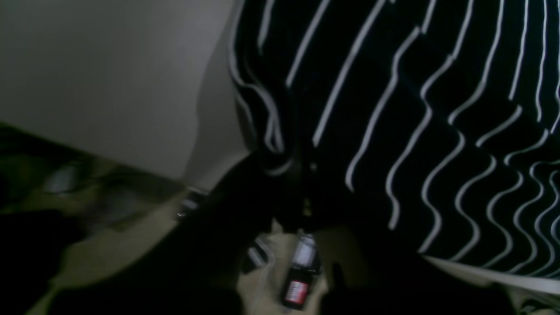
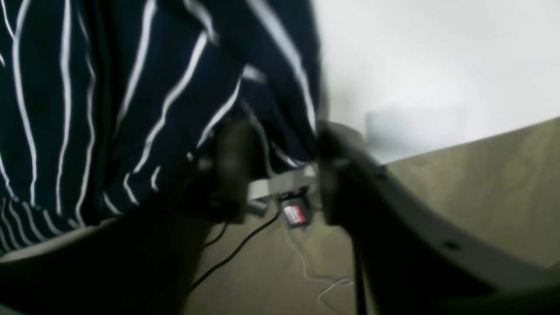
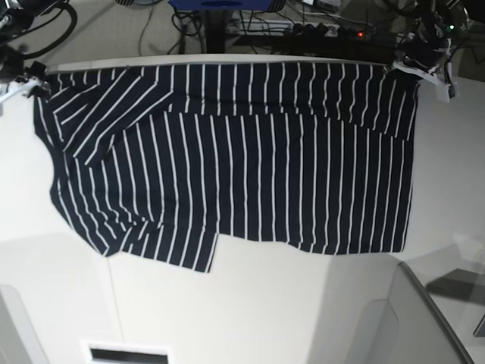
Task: Layout the t-shirt on the table in an organized manner, then fold the t-shirt properly
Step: 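Pull the held edge outward with both grippers to straighten the fold, then release the edge and lower both grippers onto the shirt body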
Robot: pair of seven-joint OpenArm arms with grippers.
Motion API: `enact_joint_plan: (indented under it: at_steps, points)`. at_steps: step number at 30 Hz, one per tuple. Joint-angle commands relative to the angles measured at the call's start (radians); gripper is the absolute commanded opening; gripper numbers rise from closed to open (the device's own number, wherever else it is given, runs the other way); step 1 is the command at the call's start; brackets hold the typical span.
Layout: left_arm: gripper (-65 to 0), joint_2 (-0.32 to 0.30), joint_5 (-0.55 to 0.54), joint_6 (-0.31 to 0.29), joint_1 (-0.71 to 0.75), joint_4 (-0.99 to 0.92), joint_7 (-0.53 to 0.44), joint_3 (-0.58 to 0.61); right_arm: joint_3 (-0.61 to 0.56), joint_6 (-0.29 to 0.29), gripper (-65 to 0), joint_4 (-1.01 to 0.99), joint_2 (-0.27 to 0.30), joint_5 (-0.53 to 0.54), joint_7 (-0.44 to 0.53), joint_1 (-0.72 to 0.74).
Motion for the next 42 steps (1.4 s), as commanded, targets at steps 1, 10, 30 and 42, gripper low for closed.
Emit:
enact_joint_plan:
  at_steps: [1, 10, 30, 42]
  points:
    - [-51.0, 0.001, 0.009, 0.026, 0.005, 0.043, -0.023, -0.007, 0.001, 0.002, -33.0, 0.039, 0.015, 0.013, 0.013, 0.001]
    - [-39.2, 0.069, 0.134, 0.071, -0.037, 0.155, -0.018, -0.119, -0.002, 0.002, -23.1, 0.099, 0.022, 0.007, 0.022, 0.000]
    - [-39.0, 0.012, 0.178, 0.071, -0.129, 0.230, -0.017, -0.141, -0.552, 0.002, -23.1, -0.756, 0.380, 0.005, 0.542, 0.518]
    - [-39.2, 0.009, 0.181, 0.071, -0.129, 0.220, -0.017, -0.149, -0.681, -0.045, -23.9, -0.958, 0.383, 0.005, 0.682, 0.580]
